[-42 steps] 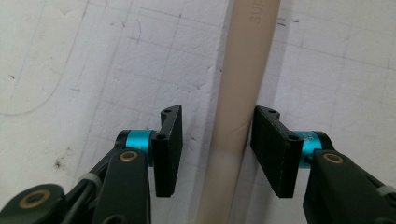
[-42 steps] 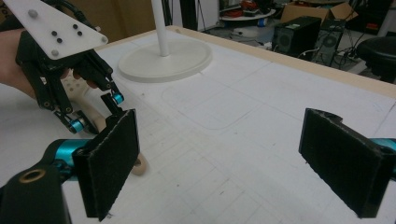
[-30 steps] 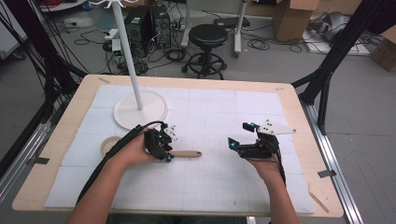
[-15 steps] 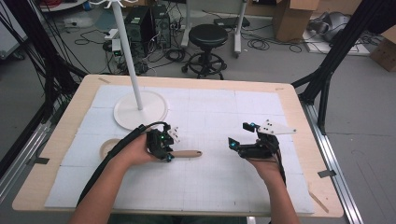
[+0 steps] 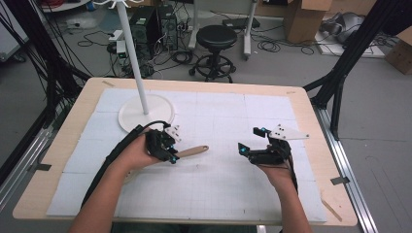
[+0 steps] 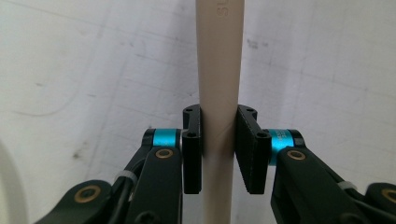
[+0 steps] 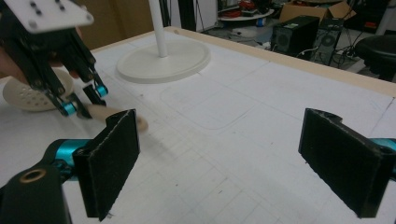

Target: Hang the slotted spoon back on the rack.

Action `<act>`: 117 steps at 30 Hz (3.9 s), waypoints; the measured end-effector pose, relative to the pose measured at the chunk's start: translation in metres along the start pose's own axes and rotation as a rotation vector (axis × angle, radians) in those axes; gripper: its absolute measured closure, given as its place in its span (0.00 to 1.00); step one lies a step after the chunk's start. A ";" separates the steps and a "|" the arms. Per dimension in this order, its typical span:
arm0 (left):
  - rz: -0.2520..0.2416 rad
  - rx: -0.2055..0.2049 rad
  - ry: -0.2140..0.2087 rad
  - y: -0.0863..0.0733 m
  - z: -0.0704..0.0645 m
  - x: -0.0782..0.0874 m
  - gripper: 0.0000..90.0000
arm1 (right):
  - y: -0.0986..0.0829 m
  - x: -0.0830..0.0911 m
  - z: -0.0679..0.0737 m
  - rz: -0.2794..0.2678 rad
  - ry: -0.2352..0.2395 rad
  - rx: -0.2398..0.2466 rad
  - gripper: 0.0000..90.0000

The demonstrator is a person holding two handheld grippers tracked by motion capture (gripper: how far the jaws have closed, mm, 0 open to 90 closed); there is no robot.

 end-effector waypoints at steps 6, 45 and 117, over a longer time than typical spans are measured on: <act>-0.129 0.029 0.026 0.007 0.004 0.035 0.82 | -0.001 -0.001 0.000 0.006 0.000 0.005 0.13; -0.447 0.123 0.223 0.026 0.043 0.189 0.82 | -0.004 -0.004 0.001 0.022 0.005 -0.004 0.13; -0.401 0.370 0.482 0.038 0.148 0.295 0.82 | -0.005 -0.004 -0.001 0.017 0.010 -0.011 0.13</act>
Point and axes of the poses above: each handheld gripper's, and its own axes: x roughly backward along the jaws, y roughly out of its top, z roughly to its left, the point moved 10 cm from there along -x, roughly forward along the jaws
